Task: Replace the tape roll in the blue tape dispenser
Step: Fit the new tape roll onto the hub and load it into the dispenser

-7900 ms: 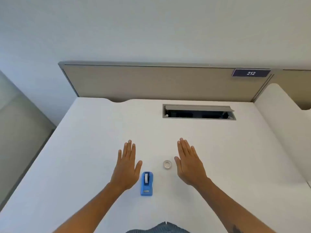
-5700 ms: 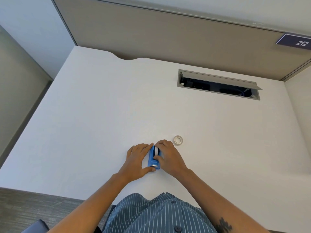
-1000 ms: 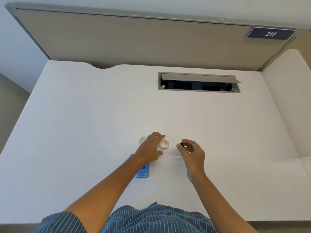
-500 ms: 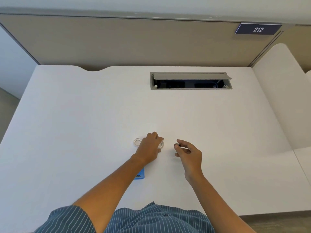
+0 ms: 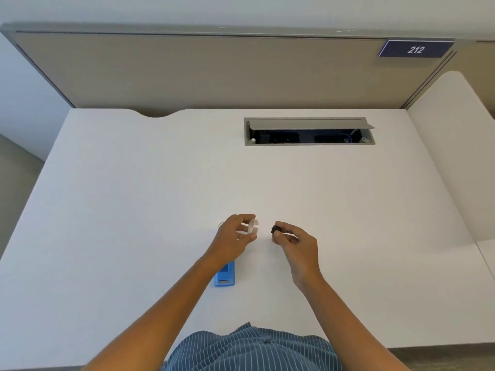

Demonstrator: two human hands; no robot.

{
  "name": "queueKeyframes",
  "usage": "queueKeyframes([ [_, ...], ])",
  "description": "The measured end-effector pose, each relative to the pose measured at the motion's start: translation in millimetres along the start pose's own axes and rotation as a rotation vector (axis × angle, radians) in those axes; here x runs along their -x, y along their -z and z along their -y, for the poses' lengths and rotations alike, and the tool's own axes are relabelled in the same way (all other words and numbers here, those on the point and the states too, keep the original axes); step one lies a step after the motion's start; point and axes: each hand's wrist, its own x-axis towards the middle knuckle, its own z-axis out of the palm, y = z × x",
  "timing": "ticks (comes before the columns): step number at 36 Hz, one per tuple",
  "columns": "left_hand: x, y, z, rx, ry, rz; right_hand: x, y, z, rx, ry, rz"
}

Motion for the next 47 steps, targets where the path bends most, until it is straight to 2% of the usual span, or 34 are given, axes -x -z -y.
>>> queueKeyframes([
  [10, 37.4, 18.2, -7.9, 0.264, 0.06, -0.038, 11.8, -20.4, 14.4, 0.042, 0.049, 0.146],
  [20, 63.0, 24.8, -16.6, 0.37, 0.032, -0.044, 21.8, -31.3, 20.7, 0.084, 0.102, 0.227],
  [47, 91.3, 28.1, -27.4, 0.37, -0.028, -0.106, 40.7, -31.2, 30.4, 0.123, 0.22, 0.352],
])
